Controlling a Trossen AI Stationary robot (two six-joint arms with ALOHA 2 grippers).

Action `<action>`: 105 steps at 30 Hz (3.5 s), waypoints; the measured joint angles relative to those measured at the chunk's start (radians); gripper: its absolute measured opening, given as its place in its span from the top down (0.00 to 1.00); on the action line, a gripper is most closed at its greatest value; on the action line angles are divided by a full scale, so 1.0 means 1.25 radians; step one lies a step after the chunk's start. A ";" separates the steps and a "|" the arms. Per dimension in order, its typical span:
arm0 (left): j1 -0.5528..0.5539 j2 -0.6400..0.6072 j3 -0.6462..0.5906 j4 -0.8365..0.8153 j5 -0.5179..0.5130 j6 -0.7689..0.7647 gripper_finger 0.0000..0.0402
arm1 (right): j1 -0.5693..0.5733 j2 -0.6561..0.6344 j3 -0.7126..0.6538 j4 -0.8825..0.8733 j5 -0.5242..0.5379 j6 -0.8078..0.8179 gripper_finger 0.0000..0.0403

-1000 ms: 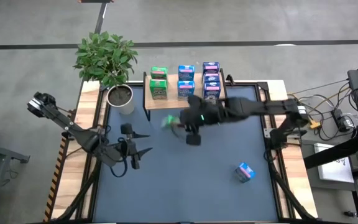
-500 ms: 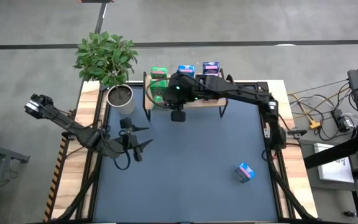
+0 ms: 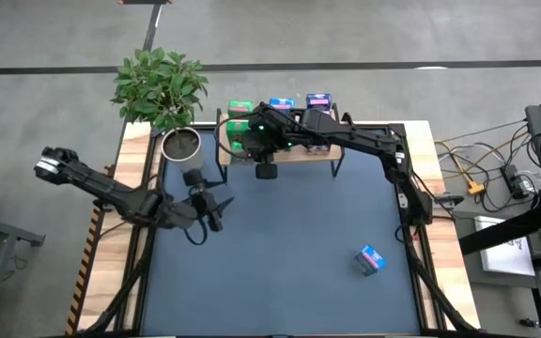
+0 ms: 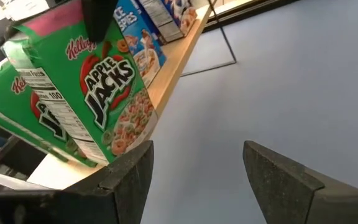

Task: Stack cereal on shelf
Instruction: Put the green cereal box on the shelf

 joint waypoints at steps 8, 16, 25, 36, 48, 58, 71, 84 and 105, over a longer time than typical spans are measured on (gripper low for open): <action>0.057 0.026 0.000 0.060 0.048 0.012 0.42 | -0.002 -0.002 -0.001 0.015 0.005 -0.002 0.63; 0.127 0.107 0.000 0.209 0.065 0.088 0.42 | -0.002 -0.002 -0.002 0.028 0.006 -0.002 0.63; 0.179 0.162 0.000 0.303 0.065 0.092 0.42 | -0.002 -0.002 -0.002 0.045 0.006 -0.012 0.63; 0.200 0.180 0.000 0.337 0.063 0.081 0.42 | -0.002 -0.003 -0.002 0.045 0.004 -0.023 0.62; 0.208 0.185 0.000 0.342 0.063 0.051 0.42 | -0.002 -0.004 -0.002 0.047 0.004 -0.014 0.49; 0.221 0.185 0.000 0.357 0.062 0.024 0.42 | -0.002 -0.017 0.005 0.056 0.004 -0.011 0.48; 0.226 0.185 0.001 0.370 0.060 0.017 0.42 | 0.003 -0.108 0.005 -0.068 0.003 -0.002 0.59; 0.226 0.184 0.005 0.370 0.060 0.020 0.42 | 0.002 -0.046 -0.081 -0.058 0.106 -0.004 0.97; 0.226 0.182 0.012 0.364 0.012 0.040 0.42 | 0.002 -0.044 -0.112 0.046 0.093 -0.034 0.97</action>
